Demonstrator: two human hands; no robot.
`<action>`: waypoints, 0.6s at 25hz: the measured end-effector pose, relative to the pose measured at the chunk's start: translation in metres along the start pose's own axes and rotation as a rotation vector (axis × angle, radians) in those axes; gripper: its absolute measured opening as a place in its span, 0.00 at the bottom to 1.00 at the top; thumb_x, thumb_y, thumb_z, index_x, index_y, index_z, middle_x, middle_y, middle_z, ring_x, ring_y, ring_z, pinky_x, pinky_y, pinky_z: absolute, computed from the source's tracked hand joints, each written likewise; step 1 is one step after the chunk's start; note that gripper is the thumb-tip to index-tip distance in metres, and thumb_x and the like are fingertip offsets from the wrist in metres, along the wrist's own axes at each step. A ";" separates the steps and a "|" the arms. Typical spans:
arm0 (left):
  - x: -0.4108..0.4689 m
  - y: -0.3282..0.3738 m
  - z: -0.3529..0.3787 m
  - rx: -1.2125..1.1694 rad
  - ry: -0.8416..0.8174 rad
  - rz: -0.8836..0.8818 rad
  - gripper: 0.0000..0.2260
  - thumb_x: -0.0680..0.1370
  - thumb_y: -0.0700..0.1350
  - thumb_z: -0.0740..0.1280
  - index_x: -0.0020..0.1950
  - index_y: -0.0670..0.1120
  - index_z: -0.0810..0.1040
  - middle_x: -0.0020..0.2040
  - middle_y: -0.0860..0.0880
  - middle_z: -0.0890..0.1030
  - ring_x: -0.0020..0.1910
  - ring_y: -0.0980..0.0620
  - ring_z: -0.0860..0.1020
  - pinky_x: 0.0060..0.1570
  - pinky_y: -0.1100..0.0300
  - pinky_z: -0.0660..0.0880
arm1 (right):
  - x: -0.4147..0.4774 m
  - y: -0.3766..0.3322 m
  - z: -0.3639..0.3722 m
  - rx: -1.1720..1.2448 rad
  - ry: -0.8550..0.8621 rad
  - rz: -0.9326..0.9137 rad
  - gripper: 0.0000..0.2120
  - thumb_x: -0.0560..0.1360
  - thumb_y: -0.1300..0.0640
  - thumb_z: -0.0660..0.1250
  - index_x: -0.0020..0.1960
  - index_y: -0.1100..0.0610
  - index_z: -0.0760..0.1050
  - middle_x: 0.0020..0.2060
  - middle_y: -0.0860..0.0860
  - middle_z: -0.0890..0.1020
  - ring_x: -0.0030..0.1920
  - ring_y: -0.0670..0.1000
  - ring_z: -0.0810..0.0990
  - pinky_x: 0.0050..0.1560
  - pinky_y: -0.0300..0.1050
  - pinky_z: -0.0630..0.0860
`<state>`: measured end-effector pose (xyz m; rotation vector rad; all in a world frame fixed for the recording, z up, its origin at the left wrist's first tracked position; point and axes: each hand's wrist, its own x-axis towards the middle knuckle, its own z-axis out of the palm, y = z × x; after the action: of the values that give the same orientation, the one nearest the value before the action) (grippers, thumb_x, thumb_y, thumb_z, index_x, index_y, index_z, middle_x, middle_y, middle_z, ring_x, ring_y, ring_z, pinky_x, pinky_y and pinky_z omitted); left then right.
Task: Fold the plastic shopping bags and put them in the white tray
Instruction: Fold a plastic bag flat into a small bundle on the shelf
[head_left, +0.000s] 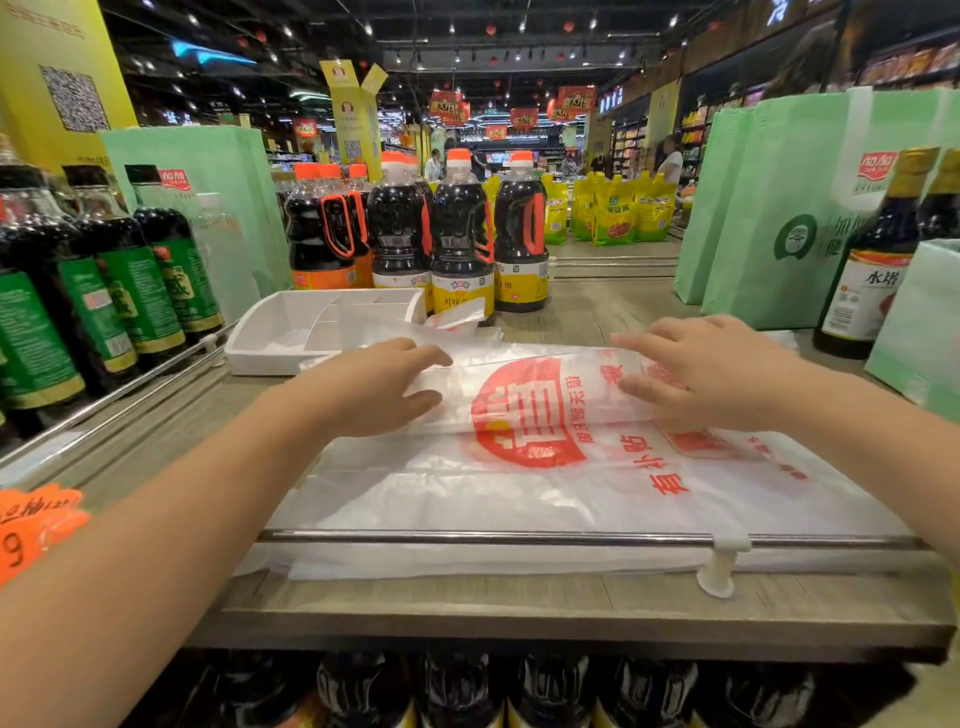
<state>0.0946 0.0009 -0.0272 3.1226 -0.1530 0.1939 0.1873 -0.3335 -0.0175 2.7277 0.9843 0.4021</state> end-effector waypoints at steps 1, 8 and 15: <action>0.000 0.001 0.002 0.027 0.016 0.003 0.20 0.83 0.55 0.59 0.75 0.58 0.64 0.68 0.49 0.72 0.58 0.49 0.74 0.59 0.52 0.73 | 0.002 -0.003 0.003 0.027 -0.050 0.011 0.35 0.76 0.29 0.39 0.80 0.41 0.51 0.73 0.48 0.69 0.71 0.52 0.69 0.70 0.52 0.64; -0.006 0.026 0.013 0.041 -0.184 0.228 0.27 0.81 0.66 0.47 0.80 0.65 0.47 0.82 0.57 0.47 0.80 0.54 0.46 0.77 0.51 0.44 | -0.006 -0.014 0.015 0.259 -0.223 0.028 0.38 0.72 0.27 0.37 0.79 0.37 0.51 0.77 0.46 0.63 0.75 0.51 0.63 0.75 0.51 0.60; -0.007 0.019 0.024 0.013 -0.382 0.201 0.29 0.79 0.69 0.41 0.78 0.65 0.36 0.80 0.58 0.36 0.78 0.59 0.35 0.77 0.52 0.37 | -0.017 -0.017 0.023 0.275 -0.424 0.004 0.41 0.72 0.26 0.40 0.81 0.42 0.39 0.81 0.47 0.44 0.80 0.47 0.44 0.78 0.44 0.41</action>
<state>0.0890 -0.0173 -0.0522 3.1152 -0.4687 -0.4058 0.1718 -0.3342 -0.0477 2.8702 0.9700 -0.3283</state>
